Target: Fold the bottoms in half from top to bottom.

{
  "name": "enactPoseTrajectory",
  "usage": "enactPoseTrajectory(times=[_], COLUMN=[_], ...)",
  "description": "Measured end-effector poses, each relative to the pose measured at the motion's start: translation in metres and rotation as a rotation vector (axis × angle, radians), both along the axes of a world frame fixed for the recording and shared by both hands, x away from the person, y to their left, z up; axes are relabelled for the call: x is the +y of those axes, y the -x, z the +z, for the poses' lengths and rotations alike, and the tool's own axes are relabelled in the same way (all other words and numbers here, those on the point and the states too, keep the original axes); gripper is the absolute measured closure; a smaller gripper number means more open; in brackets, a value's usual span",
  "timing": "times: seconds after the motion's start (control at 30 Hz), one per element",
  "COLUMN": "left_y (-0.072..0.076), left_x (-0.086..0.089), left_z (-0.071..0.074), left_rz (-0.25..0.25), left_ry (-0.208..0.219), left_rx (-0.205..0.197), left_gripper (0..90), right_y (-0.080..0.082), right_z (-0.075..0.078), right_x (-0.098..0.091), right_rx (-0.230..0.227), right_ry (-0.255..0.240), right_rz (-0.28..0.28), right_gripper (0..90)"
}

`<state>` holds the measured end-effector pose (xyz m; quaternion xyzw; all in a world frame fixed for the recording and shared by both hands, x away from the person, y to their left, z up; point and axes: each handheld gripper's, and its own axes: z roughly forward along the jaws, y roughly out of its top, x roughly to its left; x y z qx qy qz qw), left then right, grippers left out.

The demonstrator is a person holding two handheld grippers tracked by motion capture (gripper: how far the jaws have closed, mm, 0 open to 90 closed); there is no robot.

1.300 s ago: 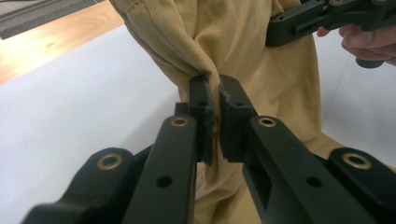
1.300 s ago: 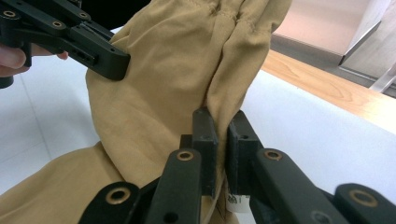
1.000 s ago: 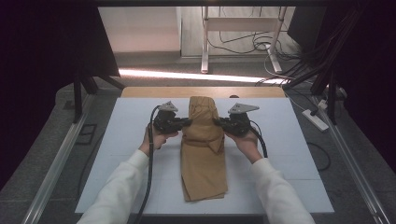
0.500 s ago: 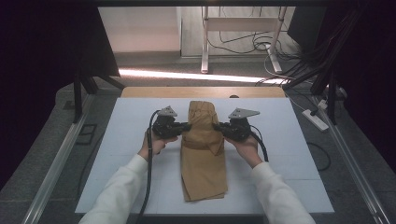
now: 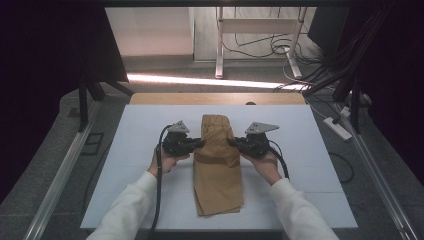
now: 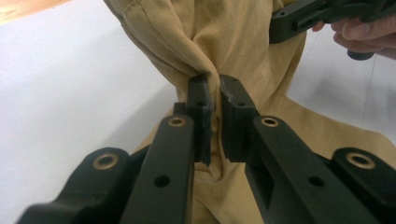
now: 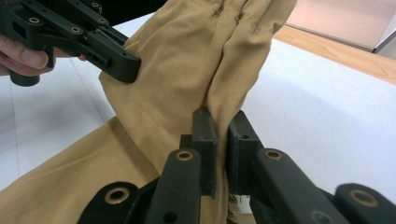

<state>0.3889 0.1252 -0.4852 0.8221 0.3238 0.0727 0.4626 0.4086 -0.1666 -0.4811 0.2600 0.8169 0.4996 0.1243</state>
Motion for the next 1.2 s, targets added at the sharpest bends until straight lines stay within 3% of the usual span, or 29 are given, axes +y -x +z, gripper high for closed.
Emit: enactPoseTrajectory(times=[1.2], left_y=[0.025], left_x=[-0.002], left_z=[-0.018], left_rz=[-0.038], left_ry=[-0.05], left_rx=[0.021], left_gripper=[78.1], right_y=[0.033], right_z=[-0.017], right_x=[-0.003], right_rx=[0.014], right_ry=[0.053], right_rz=[0.044], right_gripper=[82.6])
